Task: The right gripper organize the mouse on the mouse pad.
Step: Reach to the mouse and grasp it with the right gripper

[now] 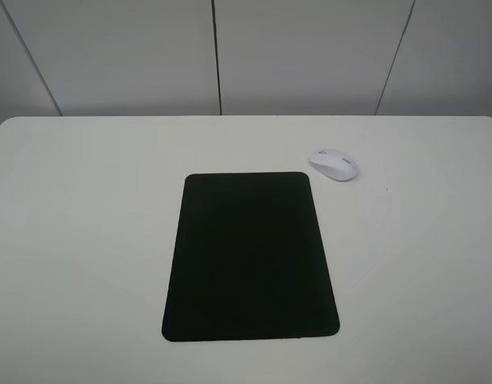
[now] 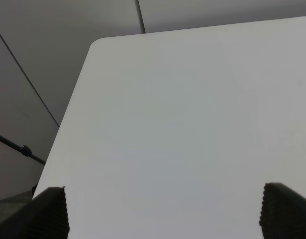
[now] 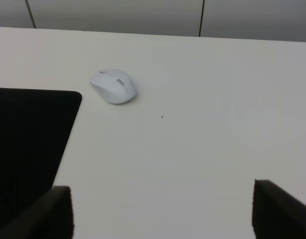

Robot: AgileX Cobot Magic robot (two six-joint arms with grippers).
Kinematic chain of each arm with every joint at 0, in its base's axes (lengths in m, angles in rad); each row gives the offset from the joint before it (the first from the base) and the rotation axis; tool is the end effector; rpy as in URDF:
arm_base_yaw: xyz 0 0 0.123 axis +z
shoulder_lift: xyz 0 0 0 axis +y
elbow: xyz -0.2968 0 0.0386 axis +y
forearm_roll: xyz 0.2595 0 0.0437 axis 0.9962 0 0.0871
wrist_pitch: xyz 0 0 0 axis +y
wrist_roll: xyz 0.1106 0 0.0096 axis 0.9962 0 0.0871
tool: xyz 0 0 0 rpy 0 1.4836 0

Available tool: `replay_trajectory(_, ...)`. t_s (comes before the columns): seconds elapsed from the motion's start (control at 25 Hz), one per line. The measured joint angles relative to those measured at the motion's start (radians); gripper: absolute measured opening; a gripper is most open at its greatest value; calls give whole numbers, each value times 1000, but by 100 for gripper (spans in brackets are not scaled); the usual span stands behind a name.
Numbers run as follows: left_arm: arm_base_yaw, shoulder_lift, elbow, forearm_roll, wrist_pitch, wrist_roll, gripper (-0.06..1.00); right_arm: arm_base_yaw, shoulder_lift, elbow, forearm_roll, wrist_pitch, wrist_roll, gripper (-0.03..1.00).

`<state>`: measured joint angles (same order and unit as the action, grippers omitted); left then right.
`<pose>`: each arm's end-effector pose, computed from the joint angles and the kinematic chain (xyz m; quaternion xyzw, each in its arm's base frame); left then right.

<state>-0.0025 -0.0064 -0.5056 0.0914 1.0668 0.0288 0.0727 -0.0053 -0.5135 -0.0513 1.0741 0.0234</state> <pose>0.0066 0.0089 0.2752 0.0111 0.8507 0.0525 0.5229 0.0060 -0.0046 0.2766 -0.0196 0.8513 -0.0004 0.5243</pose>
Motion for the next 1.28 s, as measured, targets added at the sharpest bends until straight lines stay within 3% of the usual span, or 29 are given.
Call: replay_trajectory(1.28,0,0,0,0,0,0,79,0,0,0,0,0,0,72)
